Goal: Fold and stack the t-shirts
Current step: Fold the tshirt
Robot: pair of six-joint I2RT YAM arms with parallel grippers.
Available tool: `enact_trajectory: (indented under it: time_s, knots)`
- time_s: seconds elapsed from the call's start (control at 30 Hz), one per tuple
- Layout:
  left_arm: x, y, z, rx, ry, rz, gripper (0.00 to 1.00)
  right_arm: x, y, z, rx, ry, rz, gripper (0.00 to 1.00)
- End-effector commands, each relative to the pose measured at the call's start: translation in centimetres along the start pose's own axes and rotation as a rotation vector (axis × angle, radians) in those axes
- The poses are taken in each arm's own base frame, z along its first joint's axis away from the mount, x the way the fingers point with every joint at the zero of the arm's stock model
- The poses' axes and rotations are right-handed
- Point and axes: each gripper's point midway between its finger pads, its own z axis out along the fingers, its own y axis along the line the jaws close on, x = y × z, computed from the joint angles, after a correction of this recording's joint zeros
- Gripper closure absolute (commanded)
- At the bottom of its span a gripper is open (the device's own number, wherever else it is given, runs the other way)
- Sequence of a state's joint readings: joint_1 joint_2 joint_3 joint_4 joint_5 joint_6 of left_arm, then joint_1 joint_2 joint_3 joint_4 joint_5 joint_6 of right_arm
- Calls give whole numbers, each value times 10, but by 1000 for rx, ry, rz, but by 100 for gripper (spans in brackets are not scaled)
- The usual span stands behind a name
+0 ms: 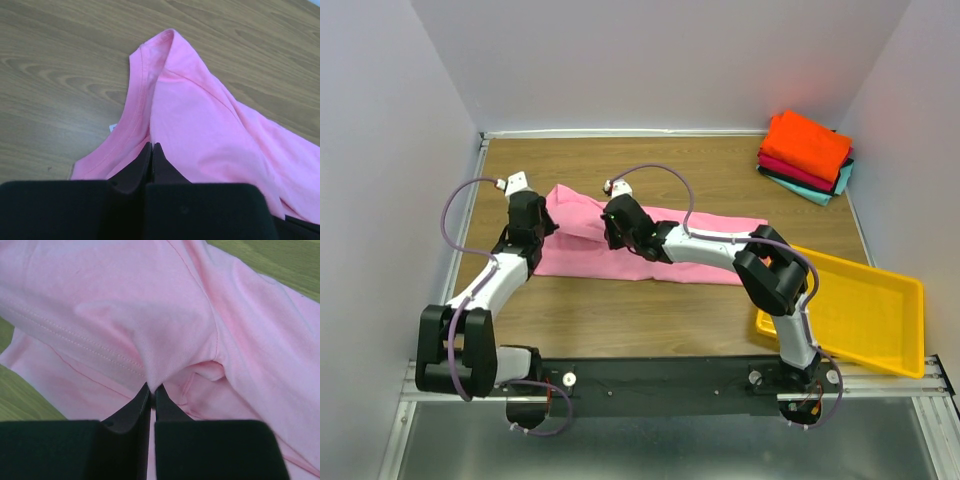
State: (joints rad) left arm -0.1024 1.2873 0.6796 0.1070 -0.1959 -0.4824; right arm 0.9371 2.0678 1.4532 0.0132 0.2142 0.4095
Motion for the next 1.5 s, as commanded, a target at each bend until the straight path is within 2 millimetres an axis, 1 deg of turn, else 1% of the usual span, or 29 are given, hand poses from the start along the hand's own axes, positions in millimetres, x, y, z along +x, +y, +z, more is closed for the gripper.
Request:
enact_trajectory:
  time_s: [0.0, 0.07, 0.1, 0.17, 0.27, 0.3, 0.4, 0.5, 0.53, 0.57, 0.67, 0.77, 0.8, 0.83, 0.87, 0.9, 0.93, 0.97, 1.0, 1.03, 1.07, 1.17, 1.23, 1.3, 1.33, 1.37, 1.4, 1.43, 1.47]
  knots:
    - [24, 16, -10, -55, 48, 3, 100, 3, 8, -10, -38, 16, -25, 89]
    - [22, 17, -16, -59, 32, -8, 100, 7, 9, -10, -48, 27, -30, 89]
    - [26, 18, -18, -60, 36, -14, 100, 8, 9, -10, -49, 29, -31, 89]
    - [25, 17, -23, -56, 25, -24, 100, 11, 9, -10, -55, 38, -36, 89]
    - [34, 17, -29, -55, 36, -35, 100, 11, 11, -12, -65, 40, -45, 88]
    - [39, 18, -32, -61, 43, -37, 100, 19, 7, -14, -62, 73, -55, 89]
    - [42, 20, -36, -72, 38, -45, 100, 25, 10, -15, -81, 97, -67, 89]
    - [49, 22, -44, -89, 47, -53, 100, 31, 10, -15, -90, 118, -78, 88]
    - [48, 22, -46, -91, 38, -57, 100, 33, 11, -15, -96, 125, -80, 88]
    - [53, 22, -48, -97, 51, -52, 100, 35, 11, -15, -97, 132, -84, 88]
    - [54, 28, -51, -130, 44, -68, 100, 42, 13, -15, -115, 160, -93, 87]
    - [53, 27, -53, -127, 41, -72, 100, 50, 15, -19, -142, 194, -108, 83]
    - [51, 27, -53, -129, 35, -74, 99, 50, 15, -20, -153, 199, -117, 74]
    - [49, 27, -54, -133, 33, -74, 97, 51, 15, -21, -155, 204, -123, 66]
    - [49, 30, -55, -151, 31, -70, 89, 51, 14, -23, -153, 205, -125, 58]
    - [47, 32, -56, -160, 27, -71, 89, 48, 15, -25, -155, 199, -124, 50]
    - [43, 31, -59, -163, 15, -78, 67, 43, 16, -30, -160, 188, -124, 33]
    - [41, 31, -60, -166, 7, -83, 54, 37, 17, -33, -161, 175, -125, 27]
    - [38, 31, -62, -168, -4, -85, 40, 35, 15, -35, -146, 167, -129, 22]
    - [33, 29, -64, -159, -20, -94, 33, 25, 15, -42, -145, 140, -132, 16]
    - [30, 28, -66, -158, -27, -97, 27, 20, 13, -44, -135, 128, -132, 14]
    - [16, 21, -73, -138, -63, -115, 24, 4, 9, -53, -108, 85, -131, 10]
    - [4, 15, -79, -111, -94, -131, 20, -5, 0, -53, -78, 63, -121, 9]
    - [-5, 5, -80, -68, -123, -138, 20, -10, -11, -48, -41, 51, -110, 9]
    - [-5, 0, -77, -50, -120, -134, 20, -11, -16, -46, -30, 51, -101, 9]
    - [-11, -8, -74, -15, -140, -141, 20, -12, -20, -44, -20, 50, -96, 9]
    - [-9, -17, -70, 24, -125, -135, 20, -11, -29, -40, -2, 55, -83, 9]
    - [-1, -20, -61, 28, -94, -120, 20, -11, -33, -38, 9, 58, -78, 9]
    - [-5, -29, -55, 57, -103, -124, 20, -10, -43, -35, 30, 60, -67, 9]
